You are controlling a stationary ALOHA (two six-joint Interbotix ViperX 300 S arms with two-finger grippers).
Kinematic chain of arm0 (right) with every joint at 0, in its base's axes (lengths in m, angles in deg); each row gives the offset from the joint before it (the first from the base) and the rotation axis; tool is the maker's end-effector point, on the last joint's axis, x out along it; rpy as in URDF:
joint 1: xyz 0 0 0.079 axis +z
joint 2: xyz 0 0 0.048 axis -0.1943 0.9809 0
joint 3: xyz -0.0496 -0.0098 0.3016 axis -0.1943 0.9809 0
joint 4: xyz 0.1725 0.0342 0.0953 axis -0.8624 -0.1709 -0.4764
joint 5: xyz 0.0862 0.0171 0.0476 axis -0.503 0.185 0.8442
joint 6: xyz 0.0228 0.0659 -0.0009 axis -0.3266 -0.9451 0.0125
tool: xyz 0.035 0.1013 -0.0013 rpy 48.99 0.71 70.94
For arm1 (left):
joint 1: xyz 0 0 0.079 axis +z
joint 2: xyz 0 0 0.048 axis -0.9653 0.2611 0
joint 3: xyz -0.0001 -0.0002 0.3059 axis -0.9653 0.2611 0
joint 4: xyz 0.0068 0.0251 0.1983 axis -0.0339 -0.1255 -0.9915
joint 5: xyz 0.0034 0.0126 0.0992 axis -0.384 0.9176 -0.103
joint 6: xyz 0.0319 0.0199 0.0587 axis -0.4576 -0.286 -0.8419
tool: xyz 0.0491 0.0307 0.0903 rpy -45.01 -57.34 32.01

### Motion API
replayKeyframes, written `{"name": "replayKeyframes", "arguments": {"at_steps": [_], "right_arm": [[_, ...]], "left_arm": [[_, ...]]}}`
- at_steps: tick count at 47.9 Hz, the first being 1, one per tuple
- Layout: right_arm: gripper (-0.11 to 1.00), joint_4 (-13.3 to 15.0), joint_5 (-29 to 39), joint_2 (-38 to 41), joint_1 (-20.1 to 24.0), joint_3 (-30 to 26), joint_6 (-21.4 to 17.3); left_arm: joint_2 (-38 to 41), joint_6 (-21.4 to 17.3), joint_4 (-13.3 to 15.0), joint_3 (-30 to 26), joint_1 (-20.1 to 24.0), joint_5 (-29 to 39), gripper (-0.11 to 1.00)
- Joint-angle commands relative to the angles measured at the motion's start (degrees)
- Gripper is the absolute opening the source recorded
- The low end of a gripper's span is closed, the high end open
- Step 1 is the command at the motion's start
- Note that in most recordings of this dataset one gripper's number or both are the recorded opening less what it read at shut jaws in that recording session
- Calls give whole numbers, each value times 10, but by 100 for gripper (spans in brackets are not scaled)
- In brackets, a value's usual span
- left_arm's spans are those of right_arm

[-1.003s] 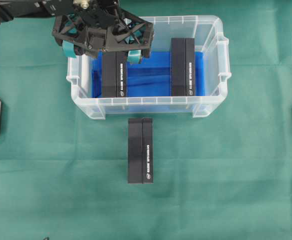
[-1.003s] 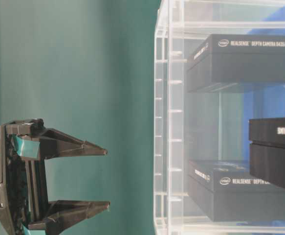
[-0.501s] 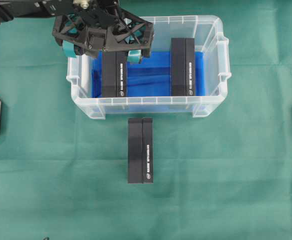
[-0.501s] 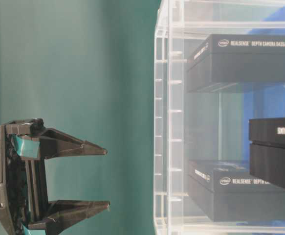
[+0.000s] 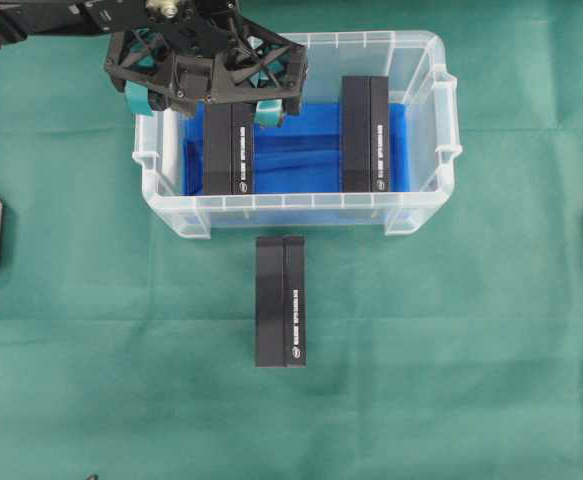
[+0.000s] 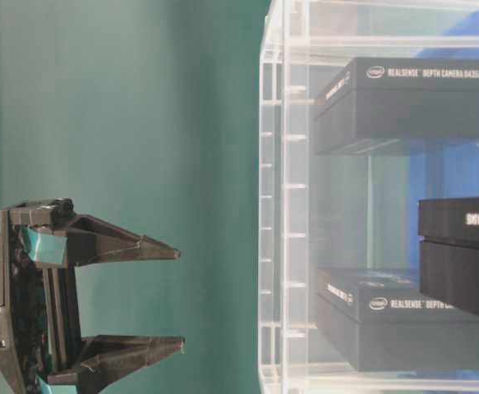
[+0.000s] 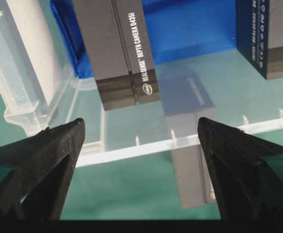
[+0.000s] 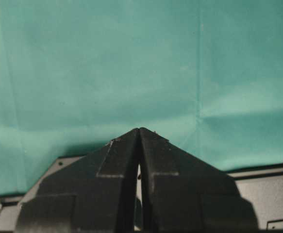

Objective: Take the box out of the case with the left arm.
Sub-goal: 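Move the open left gripper over the left black box in the bin, then lower the left gripper around the left box and close on it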

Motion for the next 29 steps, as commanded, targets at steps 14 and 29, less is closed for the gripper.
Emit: {"name": "replayKeyframes", "arguments": {"at_steps": [14,29], "right_arm": [[1,2,-3,-1,-1,-8,-2],[1,2,-3,-1,-1,-8,-2]], "left_arm": [[-18,1,-1,-3,-2,-2,90],[-25,4,-6,36,-2,-19,90]]}}
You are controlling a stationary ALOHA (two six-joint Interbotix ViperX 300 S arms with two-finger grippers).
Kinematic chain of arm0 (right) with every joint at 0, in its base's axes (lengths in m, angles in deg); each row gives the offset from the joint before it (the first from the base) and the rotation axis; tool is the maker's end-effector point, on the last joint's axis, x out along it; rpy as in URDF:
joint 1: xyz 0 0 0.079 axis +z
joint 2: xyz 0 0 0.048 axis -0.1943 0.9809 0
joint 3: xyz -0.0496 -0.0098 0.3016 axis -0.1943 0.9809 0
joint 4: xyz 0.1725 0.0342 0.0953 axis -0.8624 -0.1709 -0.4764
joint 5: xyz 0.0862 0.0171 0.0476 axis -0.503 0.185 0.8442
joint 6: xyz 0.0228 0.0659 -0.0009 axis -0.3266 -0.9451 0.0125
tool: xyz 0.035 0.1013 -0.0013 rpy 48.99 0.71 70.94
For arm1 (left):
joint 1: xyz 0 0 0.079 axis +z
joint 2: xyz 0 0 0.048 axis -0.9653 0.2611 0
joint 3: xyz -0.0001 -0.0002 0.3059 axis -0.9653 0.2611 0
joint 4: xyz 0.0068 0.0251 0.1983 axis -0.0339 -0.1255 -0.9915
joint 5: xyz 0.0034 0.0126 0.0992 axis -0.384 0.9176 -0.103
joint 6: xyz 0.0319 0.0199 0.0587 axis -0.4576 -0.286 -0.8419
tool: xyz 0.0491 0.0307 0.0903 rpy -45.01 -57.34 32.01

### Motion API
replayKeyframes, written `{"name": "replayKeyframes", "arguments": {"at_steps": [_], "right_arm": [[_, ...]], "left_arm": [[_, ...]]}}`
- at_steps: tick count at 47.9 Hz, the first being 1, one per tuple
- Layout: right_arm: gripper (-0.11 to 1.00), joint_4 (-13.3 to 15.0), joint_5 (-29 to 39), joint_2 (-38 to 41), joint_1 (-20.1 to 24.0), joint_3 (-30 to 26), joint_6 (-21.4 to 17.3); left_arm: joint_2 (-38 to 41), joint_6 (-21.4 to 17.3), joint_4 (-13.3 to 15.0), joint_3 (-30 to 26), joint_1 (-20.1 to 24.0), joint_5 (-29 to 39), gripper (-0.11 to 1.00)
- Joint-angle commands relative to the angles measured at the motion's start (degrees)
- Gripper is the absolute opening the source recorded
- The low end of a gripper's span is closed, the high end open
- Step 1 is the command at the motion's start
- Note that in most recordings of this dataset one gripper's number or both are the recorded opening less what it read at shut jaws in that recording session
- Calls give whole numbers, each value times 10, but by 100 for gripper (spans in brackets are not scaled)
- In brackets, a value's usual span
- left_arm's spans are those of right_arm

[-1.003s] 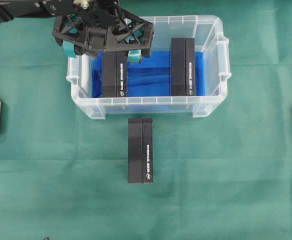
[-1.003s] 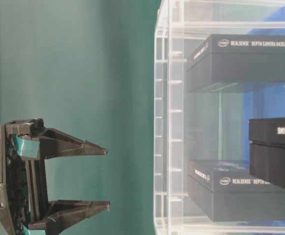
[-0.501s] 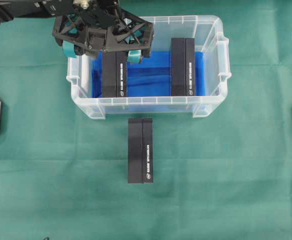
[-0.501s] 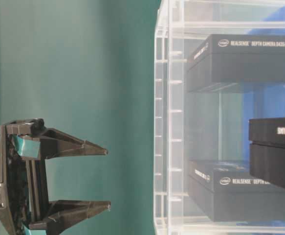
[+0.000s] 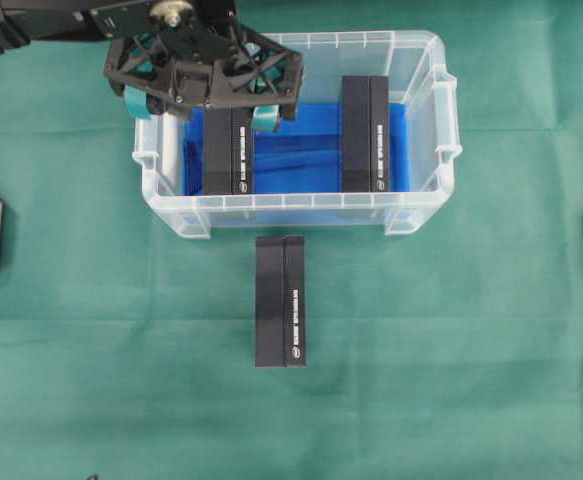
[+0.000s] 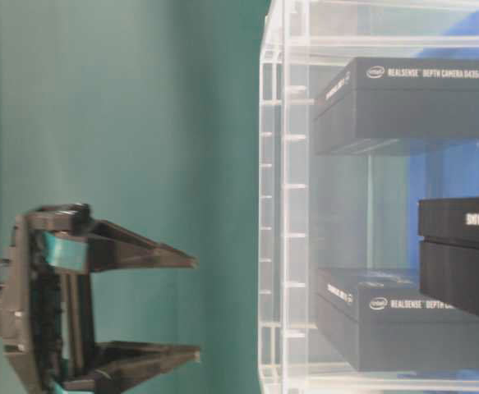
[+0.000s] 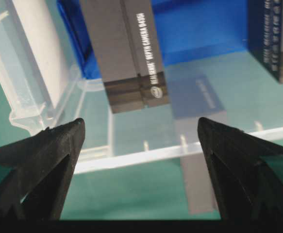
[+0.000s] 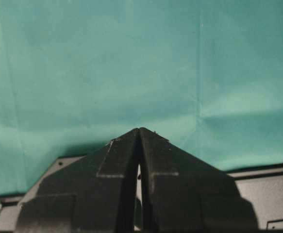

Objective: Take the box out of the case with the left arm.
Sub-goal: 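Lower the left gripper around the left box and close on it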

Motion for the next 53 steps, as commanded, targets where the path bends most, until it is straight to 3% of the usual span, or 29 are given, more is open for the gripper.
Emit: {"name": "replayKeyframes", "arguments": {"at_steps": [1,25,53], "right_arm": [[1,2,-3,0,-1,-8,-1],[1,2,-3,-1,-1,-4,-2],[1,2,-2,-1,-1,-4,-2]], "left_arm": [[-25,2,-4,11,-1,-12,90],[-55,54,-8,160,2,-163,90],[-11,56,-10,213,14,-259,90]]}}
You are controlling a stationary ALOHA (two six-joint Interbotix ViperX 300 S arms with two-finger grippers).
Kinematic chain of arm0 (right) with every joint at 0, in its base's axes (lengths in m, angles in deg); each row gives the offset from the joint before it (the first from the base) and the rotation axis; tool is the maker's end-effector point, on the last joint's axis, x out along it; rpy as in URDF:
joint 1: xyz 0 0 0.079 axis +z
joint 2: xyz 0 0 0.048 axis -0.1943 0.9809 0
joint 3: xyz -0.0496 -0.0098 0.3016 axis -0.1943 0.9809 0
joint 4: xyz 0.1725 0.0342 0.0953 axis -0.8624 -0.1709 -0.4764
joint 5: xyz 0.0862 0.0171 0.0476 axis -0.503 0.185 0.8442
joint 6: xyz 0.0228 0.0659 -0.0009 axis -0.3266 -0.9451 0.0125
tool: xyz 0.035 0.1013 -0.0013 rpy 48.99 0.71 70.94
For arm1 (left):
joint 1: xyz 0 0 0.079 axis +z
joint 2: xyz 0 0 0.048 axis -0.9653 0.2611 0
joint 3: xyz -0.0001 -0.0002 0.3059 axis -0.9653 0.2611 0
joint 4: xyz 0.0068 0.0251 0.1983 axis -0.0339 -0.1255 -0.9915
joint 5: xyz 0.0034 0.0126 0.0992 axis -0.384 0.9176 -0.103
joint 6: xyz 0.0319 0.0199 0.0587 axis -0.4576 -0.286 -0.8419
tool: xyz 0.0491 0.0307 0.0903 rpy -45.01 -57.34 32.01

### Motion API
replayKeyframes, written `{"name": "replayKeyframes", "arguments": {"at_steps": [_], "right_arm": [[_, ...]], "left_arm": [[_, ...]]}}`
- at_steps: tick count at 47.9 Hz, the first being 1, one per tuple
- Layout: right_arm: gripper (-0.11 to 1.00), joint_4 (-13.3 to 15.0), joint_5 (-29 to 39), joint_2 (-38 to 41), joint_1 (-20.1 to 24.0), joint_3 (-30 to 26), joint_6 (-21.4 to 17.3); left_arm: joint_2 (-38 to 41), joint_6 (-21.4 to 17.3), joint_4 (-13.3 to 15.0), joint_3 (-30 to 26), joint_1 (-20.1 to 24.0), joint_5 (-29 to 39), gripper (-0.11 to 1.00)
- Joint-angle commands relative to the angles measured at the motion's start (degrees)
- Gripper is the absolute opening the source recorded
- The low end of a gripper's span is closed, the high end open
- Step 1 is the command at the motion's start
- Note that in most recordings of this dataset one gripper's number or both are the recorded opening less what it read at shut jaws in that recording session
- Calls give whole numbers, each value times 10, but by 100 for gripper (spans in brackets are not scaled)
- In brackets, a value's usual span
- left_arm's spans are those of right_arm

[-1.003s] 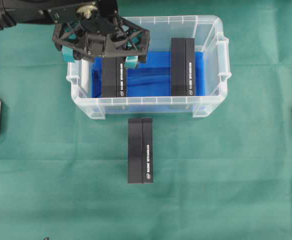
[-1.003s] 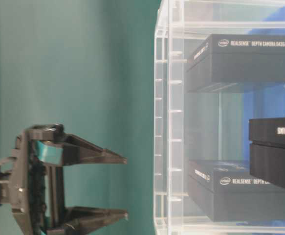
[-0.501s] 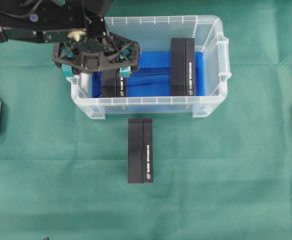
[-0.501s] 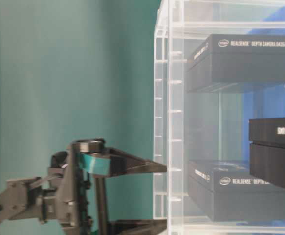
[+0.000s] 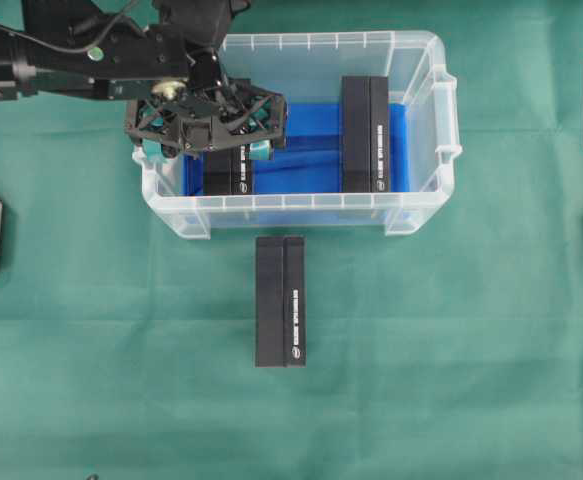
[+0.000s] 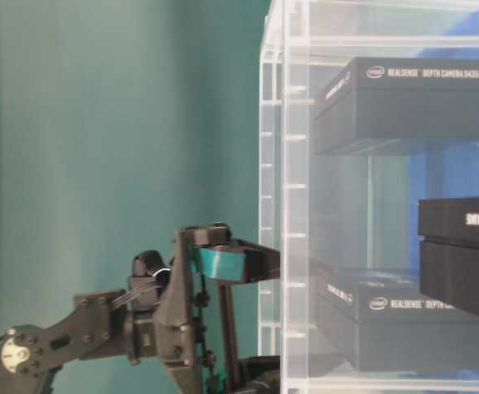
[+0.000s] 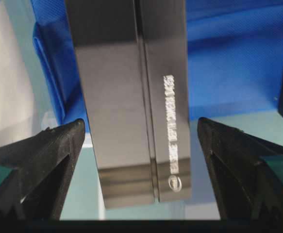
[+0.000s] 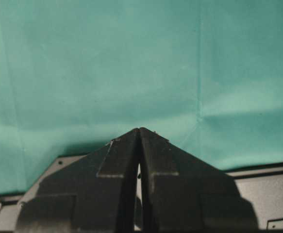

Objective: Take the box out of the case with the left arm.
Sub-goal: 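Lower the left gripper around the left box and close on it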

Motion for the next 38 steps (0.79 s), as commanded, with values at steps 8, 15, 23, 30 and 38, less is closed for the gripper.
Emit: {"name": "replayKeyframes", "arguments": {"at_steps": [8,15,23,30,38], "right_arm": [[1,1,-3,-1,-1,-5,-2],[1,1,-3,-1,0,-3,-2],[1,1,-7,-1,-1,-1,-2],[1,1,-7,0,-1,-1,-2],[1,0,-7,-1,-1,0,-2]], "left_arm": [[9,-4,-2,6,5,-24,90],[14,-4,-2,19,8,-32,90],[15,-4,-2,34,10,-47,90],[15,-4,2,33,10,-47,89],[13,4,14,31,10,-47,62]]}}
